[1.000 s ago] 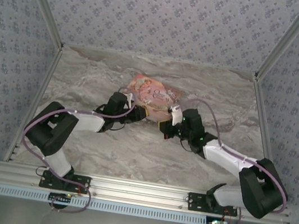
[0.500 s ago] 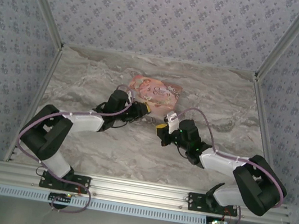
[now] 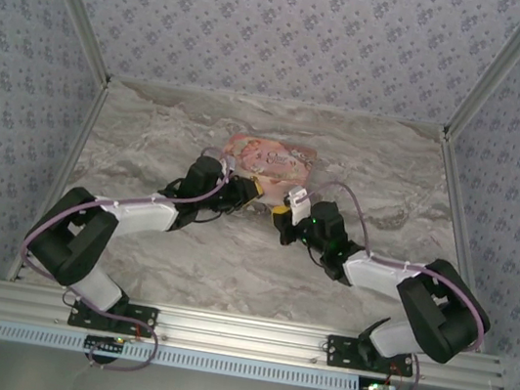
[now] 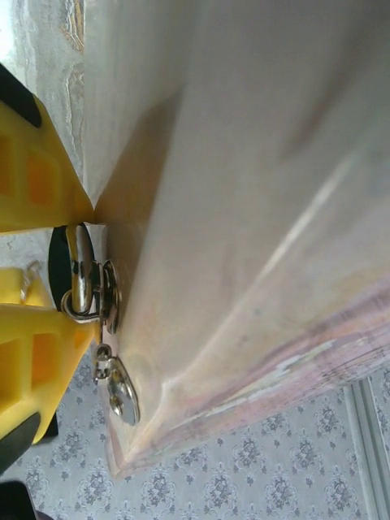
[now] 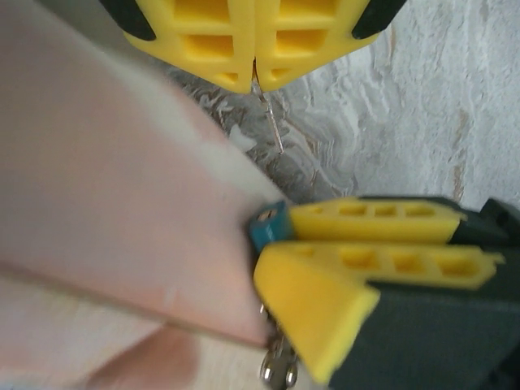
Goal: Unlock a padlock with a key
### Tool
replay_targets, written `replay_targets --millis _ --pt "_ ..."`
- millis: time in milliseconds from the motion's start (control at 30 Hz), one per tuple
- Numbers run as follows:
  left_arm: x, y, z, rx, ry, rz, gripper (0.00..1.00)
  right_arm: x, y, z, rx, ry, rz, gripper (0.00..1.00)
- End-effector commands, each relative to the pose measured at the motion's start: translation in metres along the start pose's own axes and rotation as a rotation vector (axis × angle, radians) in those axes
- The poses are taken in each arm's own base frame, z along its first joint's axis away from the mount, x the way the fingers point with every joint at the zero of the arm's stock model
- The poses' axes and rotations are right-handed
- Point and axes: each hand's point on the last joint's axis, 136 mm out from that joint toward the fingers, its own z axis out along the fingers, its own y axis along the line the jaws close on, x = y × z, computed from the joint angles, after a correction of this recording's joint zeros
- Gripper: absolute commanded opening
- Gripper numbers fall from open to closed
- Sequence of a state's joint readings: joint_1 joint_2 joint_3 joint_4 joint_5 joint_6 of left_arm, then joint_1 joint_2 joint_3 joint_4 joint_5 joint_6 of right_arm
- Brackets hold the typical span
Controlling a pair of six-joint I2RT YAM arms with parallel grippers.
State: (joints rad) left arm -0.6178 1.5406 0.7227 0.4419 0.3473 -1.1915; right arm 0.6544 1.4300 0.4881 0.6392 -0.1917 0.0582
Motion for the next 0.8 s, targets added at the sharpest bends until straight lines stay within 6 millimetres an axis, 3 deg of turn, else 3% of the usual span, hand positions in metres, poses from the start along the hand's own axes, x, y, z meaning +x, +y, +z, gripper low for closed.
replay_targets --millis 0,767 --pt "-0.003 -0.032 -0.01 0.095 -0.018 0.027 0.14 -0.022 -0.004 0.005 -0.002 -0.059 -0.038 0.0" --pt "-0.001 -0.034 -0.008 0.094 -0.016 0.027 0.13 -0.023 0.001 0.019 -0.067 -0.069 -0.011 0.0"
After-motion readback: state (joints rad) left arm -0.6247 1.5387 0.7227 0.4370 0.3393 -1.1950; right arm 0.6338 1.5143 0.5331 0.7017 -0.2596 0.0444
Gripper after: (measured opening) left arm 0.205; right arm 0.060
